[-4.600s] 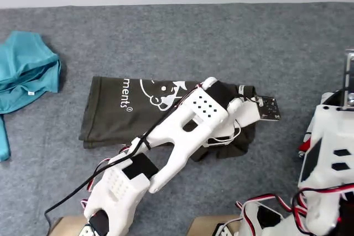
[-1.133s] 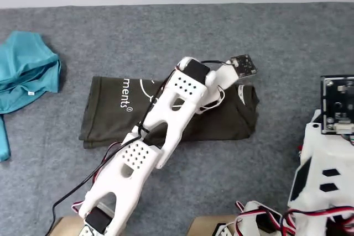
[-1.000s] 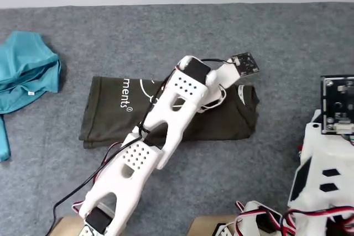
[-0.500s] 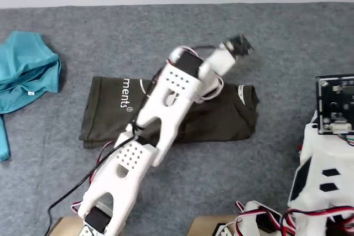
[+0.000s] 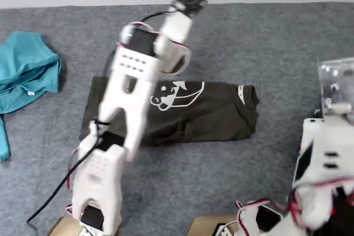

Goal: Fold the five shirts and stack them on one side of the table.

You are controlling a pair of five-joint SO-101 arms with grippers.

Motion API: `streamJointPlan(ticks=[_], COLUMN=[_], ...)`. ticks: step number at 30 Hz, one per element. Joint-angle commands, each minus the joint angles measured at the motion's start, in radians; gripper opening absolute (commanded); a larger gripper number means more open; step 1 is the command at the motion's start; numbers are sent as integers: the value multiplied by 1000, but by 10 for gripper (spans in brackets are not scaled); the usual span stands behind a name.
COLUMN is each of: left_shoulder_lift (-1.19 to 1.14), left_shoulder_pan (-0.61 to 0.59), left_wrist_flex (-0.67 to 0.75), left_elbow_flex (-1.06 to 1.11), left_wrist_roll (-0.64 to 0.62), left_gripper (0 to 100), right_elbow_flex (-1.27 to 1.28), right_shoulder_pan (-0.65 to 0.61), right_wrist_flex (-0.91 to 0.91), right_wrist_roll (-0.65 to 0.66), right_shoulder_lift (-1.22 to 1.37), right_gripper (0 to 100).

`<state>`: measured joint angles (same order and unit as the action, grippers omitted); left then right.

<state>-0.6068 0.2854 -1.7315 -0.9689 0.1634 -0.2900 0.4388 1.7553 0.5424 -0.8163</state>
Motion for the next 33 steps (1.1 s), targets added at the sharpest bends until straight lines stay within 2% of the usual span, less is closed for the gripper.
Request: streamJointPlan(ticks=[1, 8, 13, 18, 24, 29, 33], left_shoulder_lift=[207, 500, 704, 810, 749, 563, 385], left_shoulder_pan=[-103, -293, -446, -588, -632, -634, -631], left_wrist_flex=[-25, -25, -25, -23, 20, 129, 143], left_elbow_flex=[168, 555, 757, 923, 947, 926, 840], left_wrist_roll=[-9, 18, 72, 147, 210, 235, 265], left_gripper=[85, 66, 66, 66, 98, 164, 205], right_elbow_flex=[66, 229, 247, 247, 247, 247, 247], right_shoulder_pan=[8, -5, -94, -206, -291, -286, -243], right_wrist_flex=[36, 35, 33, 31, 31, 33, 35], right_wrist_roll=[3, -63, -106, -175, -198, -193, -192], right_shoulder_lift=[54, 180, 309, 412, 456, 455, 444], right_gripper=[11, 12, 12, 12, 12, 10, 10])
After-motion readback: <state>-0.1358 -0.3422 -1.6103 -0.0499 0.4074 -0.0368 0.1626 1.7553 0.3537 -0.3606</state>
